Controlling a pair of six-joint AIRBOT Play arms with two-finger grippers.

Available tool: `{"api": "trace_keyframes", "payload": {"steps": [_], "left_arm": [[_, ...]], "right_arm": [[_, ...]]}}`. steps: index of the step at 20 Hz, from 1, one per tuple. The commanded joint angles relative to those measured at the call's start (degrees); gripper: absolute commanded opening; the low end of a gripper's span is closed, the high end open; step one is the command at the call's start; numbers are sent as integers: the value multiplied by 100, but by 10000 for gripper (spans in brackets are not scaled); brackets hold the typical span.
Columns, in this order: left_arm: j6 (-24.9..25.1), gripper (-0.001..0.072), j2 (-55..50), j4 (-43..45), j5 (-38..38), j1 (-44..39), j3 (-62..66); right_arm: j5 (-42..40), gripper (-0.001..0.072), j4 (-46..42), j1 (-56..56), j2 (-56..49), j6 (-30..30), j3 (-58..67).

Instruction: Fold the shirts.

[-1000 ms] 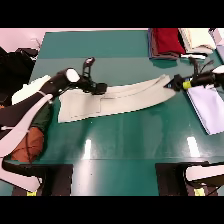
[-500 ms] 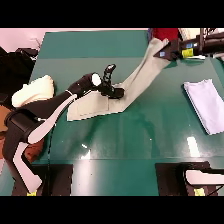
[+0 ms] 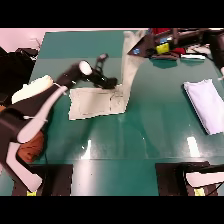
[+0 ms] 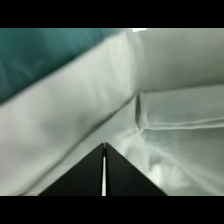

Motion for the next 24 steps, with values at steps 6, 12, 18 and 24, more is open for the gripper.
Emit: {"api": "trace_keyframes", "payload": {"steps": [6, 12, 18, 24], "left_arm": [[125, 23, 2481, 1091, -822, 2249, 98], [160, 23, 2782, 1102, -986, 2286, 61], [354, 23, 2767, 1104, -881, 1670, -87], [354, 23, 2756, 1005, -809, 1497, -87]], "right_arm": [[-2658, 314, 7, 2439, -1499, -601, 129], [-1657, 316, -901, 2511, -1867, -621, 894], [-1320, 320, -1394, 643, -533, -72, -1770], [-1513, 593, -269, -509, -769, 107, -3412]]}}
